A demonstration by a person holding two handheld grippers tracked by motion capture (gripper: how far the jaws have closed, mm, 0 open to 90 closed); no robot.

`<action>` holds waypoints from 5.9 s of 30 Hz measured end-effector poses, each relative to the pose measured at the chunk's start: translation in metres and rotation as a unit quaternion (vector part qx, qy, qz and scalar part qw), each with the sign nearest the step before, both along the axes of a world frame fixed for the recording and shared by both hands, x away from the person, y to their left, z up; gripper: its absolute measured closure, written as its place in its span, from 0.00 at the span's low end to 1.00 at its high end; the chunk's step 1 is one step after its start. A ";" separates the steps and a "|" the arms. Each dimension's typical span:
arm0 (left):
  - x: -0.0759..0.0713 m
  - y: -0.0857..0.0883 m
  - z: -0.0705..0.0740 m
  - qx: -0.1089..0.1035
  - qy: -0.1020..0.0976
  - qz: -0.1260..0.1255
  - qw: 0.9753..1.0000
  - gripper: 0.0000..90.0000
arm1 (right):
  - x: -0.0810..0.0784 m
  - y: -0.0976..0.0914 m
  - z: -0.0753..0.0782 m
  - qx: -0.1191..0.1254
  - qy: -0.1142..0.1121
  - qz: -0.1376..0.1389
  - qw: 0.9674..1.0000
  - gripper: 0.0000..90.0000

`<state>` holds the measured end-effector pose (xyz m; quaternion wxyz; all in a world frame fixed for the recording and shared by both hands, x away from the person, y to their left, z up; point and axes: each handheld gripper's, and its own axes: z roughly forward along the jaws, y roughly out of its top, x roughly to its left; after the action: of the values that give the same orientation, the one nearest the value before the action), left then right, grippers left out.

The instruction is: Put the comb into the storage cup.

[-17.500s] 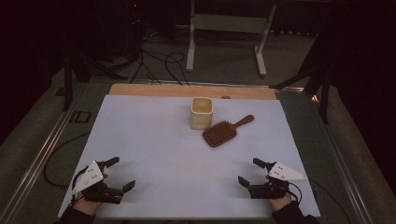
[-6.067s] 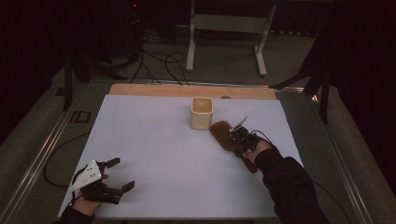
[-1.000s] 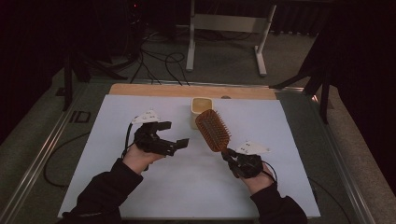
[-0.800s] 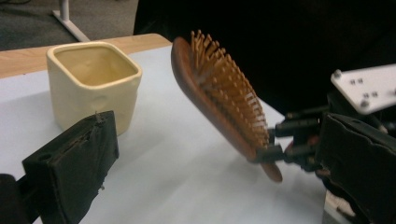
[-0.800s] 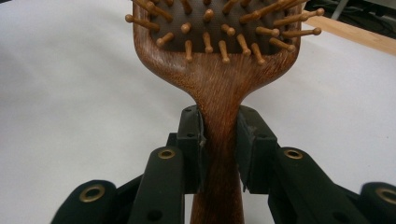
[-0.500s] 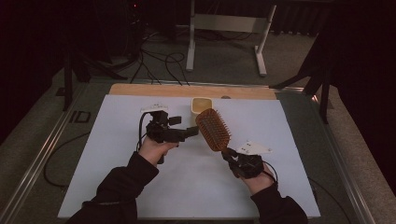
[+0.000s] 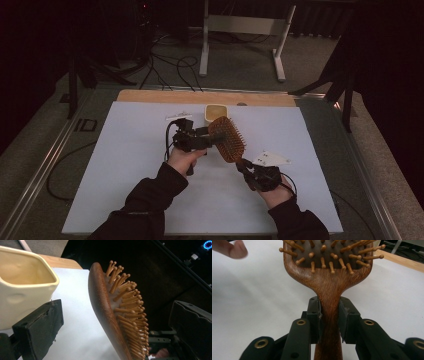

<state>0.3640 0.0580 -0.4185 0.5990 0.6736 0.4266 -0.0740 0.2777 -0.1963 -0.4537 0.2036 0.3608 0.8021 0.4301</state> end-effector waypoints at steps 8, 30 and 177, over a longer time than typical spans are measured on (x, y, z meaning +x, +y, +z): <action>0.001 -0.009 -0.003 -0.013 0.009 0.005 1.000 0.11 | -0.001 0.001 0.000 -0.001 -0.002 0.005 1.000 0.81; -0.001 -0.016 -0.007 -0.028 0.015 0.000 0.999 0.47 | -0.001 0.002 0.000 -0.002 -0.007 0.009 1.000 0.81; 0.112 0.008 0.077 0.091 -0.134 0.176 0.971 0.60 | -0.006 -0.032 -0.010 0.089 -0.040 0.059 0.994 0.10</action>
<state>0.4761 0.0656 -0.3411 0.5905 0.6434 0.4591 0.1631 0.2713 -0.2282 -0.4633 0.1769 0.3123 0.7717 0.5250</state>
